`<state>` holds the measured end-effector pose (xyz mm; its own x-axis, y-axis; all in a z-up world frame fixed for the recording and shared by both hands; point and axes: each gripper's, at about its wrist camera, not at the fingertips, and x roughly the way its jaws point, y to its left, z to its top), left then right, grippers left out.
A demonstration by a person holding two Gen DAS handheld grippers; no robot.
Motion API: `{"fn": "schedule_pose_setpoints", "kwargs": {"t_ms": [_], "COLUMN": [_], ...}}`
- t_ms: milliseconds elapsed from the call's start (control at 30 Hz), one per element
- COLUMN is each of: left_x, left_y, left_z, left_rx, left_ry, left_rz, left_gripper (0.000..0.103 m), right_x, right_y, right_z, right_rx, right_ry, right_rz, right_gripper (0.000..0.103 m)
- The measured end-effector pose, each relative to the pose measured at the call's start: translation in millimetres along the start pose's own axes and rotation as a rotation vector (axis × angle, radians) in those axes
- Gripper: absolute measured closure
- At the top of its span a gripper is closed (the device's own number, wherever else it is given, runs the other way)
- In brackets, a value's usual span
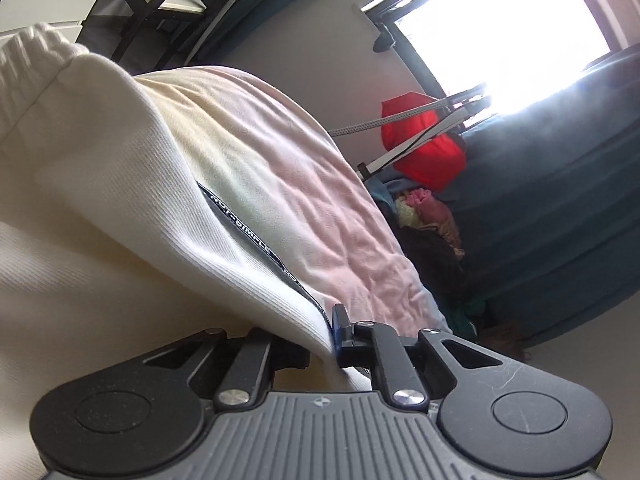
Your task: Fold clothes
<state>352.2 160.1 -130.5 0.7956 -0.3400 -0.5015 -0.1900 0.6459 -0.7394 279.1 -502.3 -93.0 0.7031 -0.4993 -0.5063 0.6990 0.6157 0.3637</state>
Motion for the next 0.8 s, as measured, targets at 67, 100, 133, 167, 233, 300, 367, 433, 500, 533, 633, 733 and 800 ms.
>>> {"fn": "schedule_pose_setpoints", "kwargs": {"t_ms": [67,100,133,167,233,300,367,433,500,533,633,733,800], "left_x": [10.8,14.4,18.0,18.9,14.3,9.0,3.1,-0.7,-8.5,-11.6,-28.1,-32.3,-33.8], "left_y": [4.0,5.4,6.8,7.6,2.4,-4.3,-20.2,-41.2,-63.4,-72.0,-81.4,-81.5,-81.0], "left_z": [-3.5,-4.7,-6.0,-7.2,-11.6,-16.5,-27.5,-42.4,-69.6,-86.8,-147.3,-198.6,-231.8], "left_rx": [0.015,0.022,0.030,0.047,0.132,0.227,0.372,0.554,0.776,0.888,1.166,1.345,1.455], "left_ry": [-0.002,-0.002,-0.002,-0.001,0.003,0.006,0.014,0.048,0.083,0.102,0.136,0.161,0.177], "left_rz": [0.021,0.023,0.026,0.026,0.025,0.026,0.007,-0.012,-0.042,-0.073,-0.183,-0.194,-0.191], "left_gripper": [0.088,0.086,0.084,0.082,0.075,0.054,0.044,0.039,0.037,0.036,0.031,0.028,0.028], "right_x": [26.5,36.0,45.6,55.0,64.9,66.4,59.9,45.5,22.2,10.5,-19.2,-36.4,-38.1], "right_y": [7.7,11.8,15.8,19.7,16.0,9.9,1.6,-7.2,-16.6,-24.1,-53.1,-80.1,-98.4], "right_z": [-8.9,-12.5,-16.1,-19.7,-22.9,-26.4,-30.1,-33.3,-37.1,-39.2,-46.9,-56.8,-64.1], "right_rx": [-0.036,-0.055,-0.073,-0.090,-0.078,-0.056,-0.027,-0.019,-0.036,-0.032,0.012,0.055,0.118], "right_ry": [0.015,0.014,0.013,0.013,0.028,0.036,0.037,0.033,0.023,0.018,0.030,0.058,0.087], "right_rz": [-0.011,-0.008,-0.004,0.000,0.055,0.127,0.216,0.274,0.271,0.250,0.227,0.181,0.183], "right_gripper": [0.089,0.089,0.089,0.087,0.083,0.052,0.026,0.020,0.020,0.020,0.020,0.018,0.018]}}
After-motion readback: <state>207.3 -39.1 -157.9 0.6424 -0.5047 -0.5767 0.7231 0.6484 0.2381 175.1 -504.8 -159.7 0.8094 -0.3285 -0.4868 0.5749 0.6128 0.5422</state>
